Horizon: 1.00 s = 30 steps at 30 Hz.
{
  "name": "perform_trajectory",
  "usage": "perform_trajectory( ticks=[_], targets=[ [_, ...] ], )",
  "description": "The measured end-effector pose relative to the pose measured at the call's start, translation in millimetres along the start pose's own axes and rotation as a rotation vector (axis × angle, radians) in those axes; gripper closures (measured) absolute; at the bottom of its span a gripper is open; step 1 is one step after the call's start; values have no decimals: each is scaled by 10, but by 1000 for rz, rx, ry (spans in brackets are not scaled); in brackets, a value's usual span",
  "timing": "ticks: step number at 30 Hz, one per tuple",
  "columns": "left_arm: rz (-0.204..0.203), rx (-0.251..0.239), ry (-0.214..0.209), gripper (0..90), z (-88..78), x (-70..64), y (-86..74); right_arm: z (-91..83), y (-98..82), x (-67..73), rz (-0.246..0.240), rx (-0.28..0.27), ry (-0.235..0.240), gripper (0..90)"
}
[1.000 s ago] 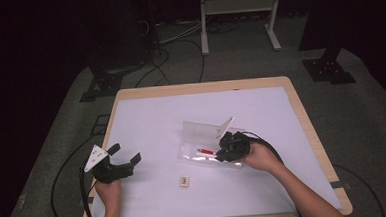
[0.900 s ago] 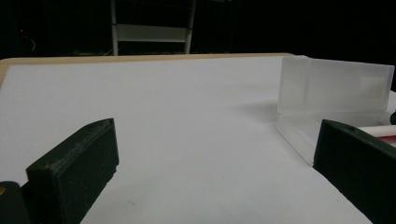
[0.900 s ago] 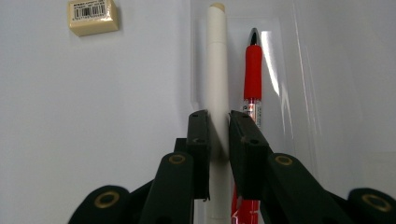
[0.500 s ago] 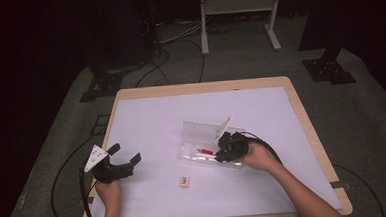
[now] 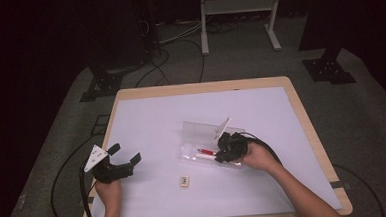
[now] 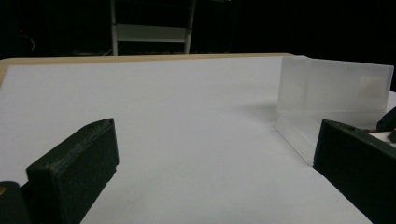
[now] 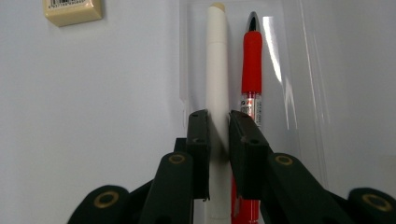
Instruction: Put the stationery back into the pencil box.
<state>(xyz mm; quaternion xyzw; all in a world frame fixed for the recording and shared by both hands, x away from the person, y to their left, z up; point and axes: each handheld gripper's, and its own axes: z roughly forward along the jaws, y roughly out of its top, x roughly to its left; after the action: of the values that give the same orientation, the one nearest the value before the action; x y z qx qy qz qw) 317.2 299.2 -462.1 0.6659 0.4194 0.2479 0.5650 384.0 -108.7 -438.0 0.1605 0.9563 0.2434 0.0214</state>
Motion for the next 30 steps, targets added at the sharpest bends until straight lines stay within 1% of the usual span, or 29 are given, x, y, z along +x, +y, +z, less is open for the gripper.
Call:
perform_trajectory(
  ticks=[22,28,30],
  targets=[
    [0,0,0,0,0,0,0,8,-15,-21,13,-1,11,767],
    [-1,0,1,0,1,-1,0,-14,-21,-31,20,-13,11,750],
    [-1,0,0,0,1,-1,0,-30,-23,-32,24,-25,12,743]
  ],
)
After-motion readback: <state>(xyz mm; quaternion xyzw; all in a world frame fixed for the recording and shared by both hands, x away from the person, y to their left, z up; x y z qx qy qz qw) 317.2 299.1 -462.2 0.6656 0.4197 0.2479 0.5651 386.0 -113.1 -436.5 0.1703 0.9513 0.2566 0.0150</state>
